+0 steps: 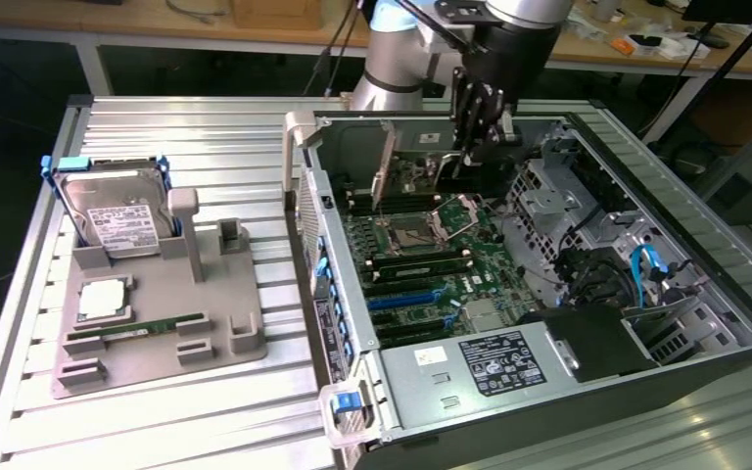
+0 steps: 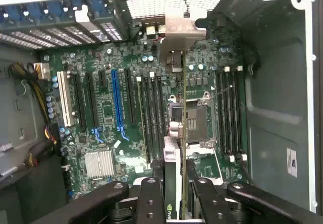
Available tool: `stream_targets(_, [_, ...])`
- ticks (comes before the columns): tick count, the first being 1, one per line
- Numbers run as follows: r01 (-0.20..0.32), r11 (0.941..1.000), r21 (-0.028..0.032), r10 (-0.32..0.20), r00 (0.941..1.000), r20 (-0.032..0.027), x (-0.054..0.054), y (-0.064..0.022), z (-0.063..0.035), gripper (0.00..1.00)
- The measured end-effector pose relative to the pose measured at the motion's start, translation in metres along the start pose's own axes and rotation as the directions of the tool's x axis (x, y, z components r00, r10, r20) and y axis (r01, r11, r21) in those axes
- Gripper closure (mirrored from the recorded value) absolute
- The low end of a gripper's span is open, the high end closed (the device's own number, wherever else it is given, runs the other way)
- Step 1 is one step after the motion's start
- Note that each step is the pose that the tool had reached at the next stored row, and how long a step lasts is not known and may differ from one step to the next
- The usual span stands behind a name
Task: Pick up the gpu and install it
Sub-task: 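Insert the gpu into the slot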
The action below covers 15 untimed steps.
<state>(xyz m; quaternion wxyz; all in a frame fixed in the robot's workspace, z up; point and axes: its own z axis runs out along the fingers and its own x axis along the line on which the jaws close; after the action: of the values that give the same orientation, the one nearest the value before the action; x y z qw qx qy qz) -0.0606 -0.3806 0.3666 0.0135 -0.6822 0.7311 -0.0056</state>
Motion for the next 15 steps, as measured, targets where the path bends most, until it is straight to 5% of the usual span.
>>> stream_targets(5, [0.107,0.9943,-0.0011,-0.107,0.9943,0.0030,0.000,0.0002,0.0087,0.73])
stream_targets(15, [0.121,0.9927,-0.0013,-0.121,0.9926,0.0034,0.026,-0.0014,0.0138,0.73])
